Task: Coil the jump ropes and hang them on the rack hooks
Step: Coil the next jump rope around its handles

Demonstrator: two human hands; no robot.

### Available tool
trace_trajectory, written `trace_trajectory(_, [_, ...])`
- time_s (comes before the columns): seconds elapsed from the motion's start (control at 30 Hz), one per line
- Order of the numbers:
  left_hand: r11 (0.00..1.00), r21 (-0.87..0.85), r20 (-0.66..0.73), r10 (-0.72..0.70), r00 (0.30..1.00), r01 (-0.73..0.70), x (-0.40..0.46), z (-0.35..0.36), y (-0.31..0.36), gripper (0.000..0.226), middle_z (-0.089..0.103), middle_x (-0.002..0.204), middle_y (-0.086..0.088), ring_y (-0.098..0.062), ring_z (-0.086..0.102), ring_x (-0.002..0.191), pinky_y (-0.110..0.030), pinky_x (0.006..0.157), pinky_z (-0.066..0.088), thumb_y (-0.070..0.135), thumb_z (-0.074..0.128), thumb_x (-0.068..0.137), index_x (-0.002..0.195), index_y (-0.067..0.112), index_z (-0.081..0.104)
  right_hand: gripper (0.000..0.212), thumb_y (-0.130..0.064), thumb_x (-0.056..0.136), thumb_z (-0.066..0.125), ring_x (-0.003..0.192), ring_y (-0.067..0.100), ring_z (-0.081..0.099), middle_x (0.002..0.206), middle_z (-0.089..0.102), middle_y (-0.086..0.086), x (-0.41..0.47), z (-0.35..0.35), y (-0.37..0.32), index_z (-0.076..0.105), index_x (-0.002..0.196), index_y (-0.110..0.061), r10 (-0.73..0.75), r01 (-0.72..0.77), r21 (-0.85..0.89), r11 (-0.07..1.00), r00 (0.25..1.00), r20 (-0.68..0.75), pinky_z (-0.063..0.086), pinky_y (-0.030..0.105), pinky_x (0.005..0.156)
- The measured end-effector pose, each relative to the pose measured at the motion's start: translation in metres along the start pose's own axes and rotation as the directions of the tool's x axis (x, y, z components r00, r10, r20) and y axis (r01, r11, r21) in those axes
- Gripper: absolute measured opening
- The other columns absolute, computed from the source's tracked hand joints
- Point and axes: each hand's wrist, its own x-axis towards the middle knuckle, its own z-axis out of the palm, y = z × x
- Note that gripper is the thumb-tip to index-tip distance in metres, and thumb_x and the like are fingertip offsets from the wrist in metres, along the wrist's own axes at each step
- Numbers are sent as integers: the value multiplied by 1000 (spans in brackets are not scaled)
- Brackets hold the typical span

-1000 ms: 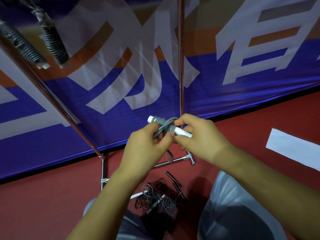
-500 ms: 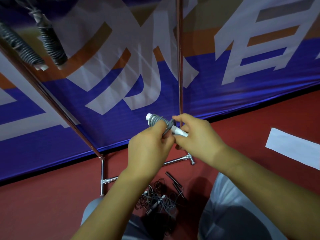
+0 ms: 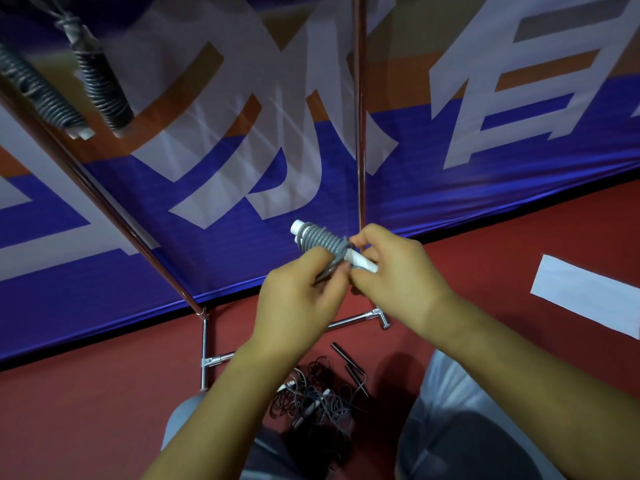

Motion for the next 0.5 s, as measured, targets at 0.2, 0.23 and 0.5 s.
trace_trajectory(0.2, [966,-254,148,-20,989,58,3,-3,10,25,44,58,5,-6,39,53,-16,51,32,26,59,87,75,4,61,19,-8,83,64,54,9,47,59,49,-10,5,2,1,59,101,-10,-53,53,-82,995,999,2,44,31,59])
trace_trajectory(0.23, [962,-267,162,-11,987,54,2,-2,10,22,49,63,4,-5,45,58,-16,55,36,24,57,89,79,6,63,21,-7,81,66,57,12,50,62,54,-6,7,2,2,59,101,-10,-45,44,-61,997,999,-17,47,32,61])
trace_trajectory(0.5, [989,-146,24,13,1000,-10,-19,8,12,25,60,99,3,0,54,93,-9,81,39,23,46,94,104,11,66,24,-11,79,71,62,13,53,72,61,-3,9,-3,1,60,100,-12,-23,19,-39,999,993,-111,43,25,60])
